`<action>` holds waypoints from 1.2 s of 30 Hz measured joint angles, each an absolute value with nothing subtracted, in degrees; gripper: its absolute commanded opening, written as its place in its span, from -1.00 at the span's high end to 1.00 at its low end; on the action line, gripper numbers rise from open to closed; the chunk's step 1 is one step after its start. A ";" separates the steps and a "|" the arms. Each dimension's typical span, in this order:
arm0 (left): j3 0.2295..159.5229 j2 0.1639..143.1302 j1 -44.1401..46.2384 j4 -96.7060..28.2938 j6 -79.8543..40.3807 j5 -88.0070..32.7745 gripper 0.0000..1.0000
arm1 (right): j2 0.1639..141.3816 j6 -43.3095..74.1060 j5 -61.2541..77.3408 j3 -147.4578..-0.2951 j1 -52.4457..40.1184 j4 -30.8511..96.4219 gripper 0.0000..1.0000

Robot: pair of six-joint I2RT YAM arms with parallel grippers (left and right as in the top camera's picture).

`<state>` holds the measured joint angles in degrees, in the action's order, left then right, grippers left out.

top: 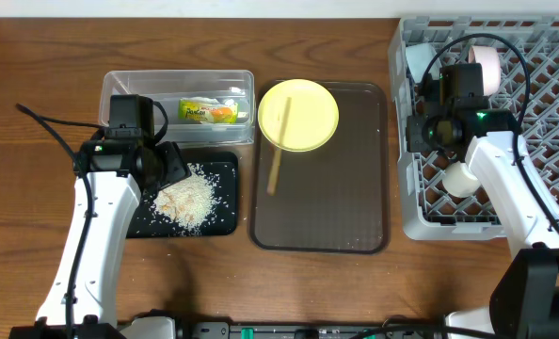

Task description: Sort waste into correct bins and load items into the dishwasher rack

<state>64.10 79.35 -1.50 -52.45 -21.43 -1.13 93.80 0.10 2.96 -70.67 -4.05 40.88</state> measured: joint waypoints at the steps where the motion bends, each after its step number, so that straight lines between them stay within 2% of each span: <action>1: 64.07 79.35 -1.50 -52.42 -21.43 -1.15 -0.35 | 93.80 0.10 3.36 -70.67 -4.08 40.86 0.97; 7: 64.10 79.35 -1.50 -52.42 -21.43 -1.15 -0.35 | 93.80 -0.14 5.06 -70.67 -4.27 40.84 0.88; 11: 64.07 79.35 -1.50 -52.42 -21.43 -1.15 -0.35 | 93.80 -0.54 7.88 -70.67 -5.23 40.14 0.50; 13: 64.07 79.35 -1.50 -52.42 -21.43 -1.15 -0.35 | 93.80 -0.25 10.07 -70.70 -6.22 39.75 0.25; 16: 64.10 79.35 -1.50 -52.40 -21.43 -1.13 -0.36 | 93.80 0.71 12.32 -70.76 -8.67 39.57 0.07; 20: 64.07 79.35 -1.50 -52.40 -21.43 -1.13 -0.36 | 93.80 3.57 13.74 -70.78 -13.04 38.81 0.05; 23: 64.07 79.35 -1.50 -52.42 -21.43 -1.13 -0.35 | 94.02 7.73 14.31 -70.78 -16.82 37.34 -0.10; 33: 64.07 79.35 -1.50 -52.42 -21.43 -1.15 -0.35 | 101.06 21.54 14.37 -71.02 -26.61 33.67 -0.10; 36: 64.07 79.35 -1.50 -52.42 -21.43 -1.15 -0.36 | 103.26 24.91 14.35 -71.02 -28.67 32.27 -0.15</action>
